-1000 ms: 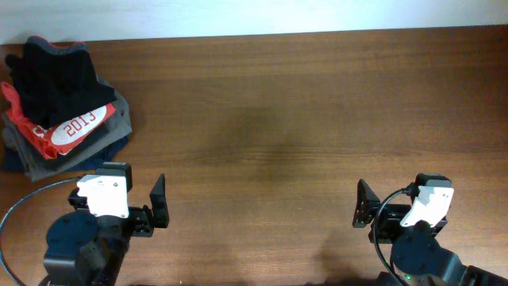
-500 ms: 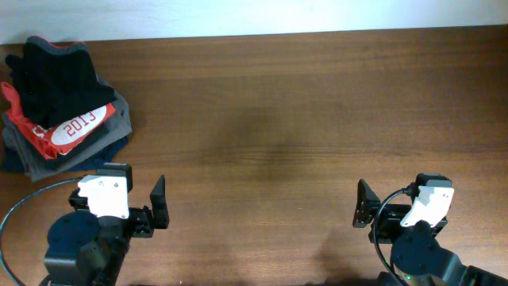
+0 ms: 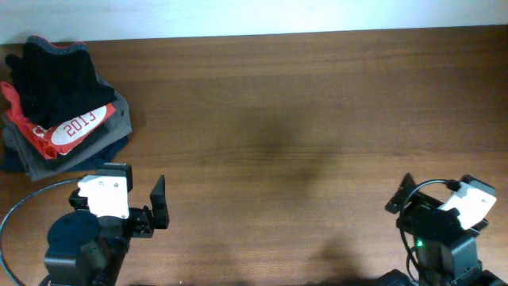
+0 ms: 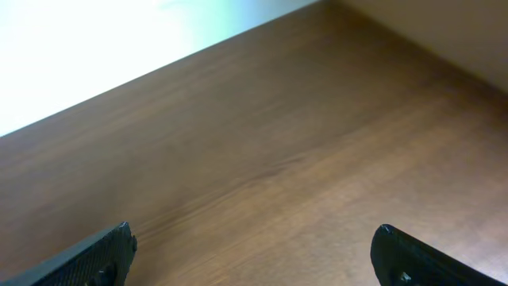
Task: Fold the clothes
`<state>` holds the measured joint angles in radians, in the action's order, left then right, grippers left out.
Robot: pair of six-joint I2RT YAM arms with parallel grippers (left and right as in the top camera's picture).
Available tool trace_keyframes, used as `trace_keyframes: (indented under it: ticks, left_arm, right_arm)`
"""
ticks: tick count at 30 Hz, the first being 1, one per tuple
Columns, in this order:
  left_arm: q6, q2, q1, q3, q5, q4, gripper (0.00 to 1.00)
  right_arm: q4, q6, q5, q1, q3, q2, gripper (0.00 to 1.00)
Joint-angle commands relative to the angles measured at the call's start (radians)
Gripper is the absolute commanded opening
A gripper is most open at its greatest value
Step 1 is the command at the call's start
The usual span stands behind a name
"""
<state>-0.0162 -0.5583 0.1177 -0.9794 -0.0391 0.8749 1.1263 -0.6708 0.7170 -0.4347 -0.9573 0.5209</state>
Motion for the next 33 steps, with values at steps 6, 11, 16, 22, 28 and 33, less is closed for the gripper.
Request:
trace_keyframes:
  ticks: [6, 11, 16, 22, 28, 33]
  left_arm:
    - [-0.006, 0.0, 0.0, 0.01, -0.013, 0.001, 0.99]
    - [-0.006, 0.0, 0.0, 0.01, -0.013, 0.001, 0.99]
    - [-0.006, 0.0, 0.0, 0.01, -0.013, 0.001, 0.99]
    - [-0.006, 0.0, 0.0, 0.01, -0.013, 0.001, 0.99]
    - [-0.006, 0.0, 0.0, 0.01, -0.013, 0.001, 0.99]
    - [-0.006, 0.0, 0.0, 0.01, -0.013, 0.001, 0.99]
  right_arm:
    - [-0.111, 0.365, -0.234, 0.148, 0.012, -0.016, 0.99]
    - [-0.345, 0.811, -0.541, 0.188, 0.119, -0.05, 0.99]
    - [-0.582, 0.906, -0.66, 0.216, 0.32, -0.099, 0.99]
    - [-0.825, 0.907, -0.702, 0.228, 0.542, -0.18, 0.99]
    - [-0.98, 0.907, -0.718, 0.275, 0.726, -0.29, 0.99]
    - [-1.02, 0.941, -0.754, 0.318, 0.816, -0.384, 0.99]
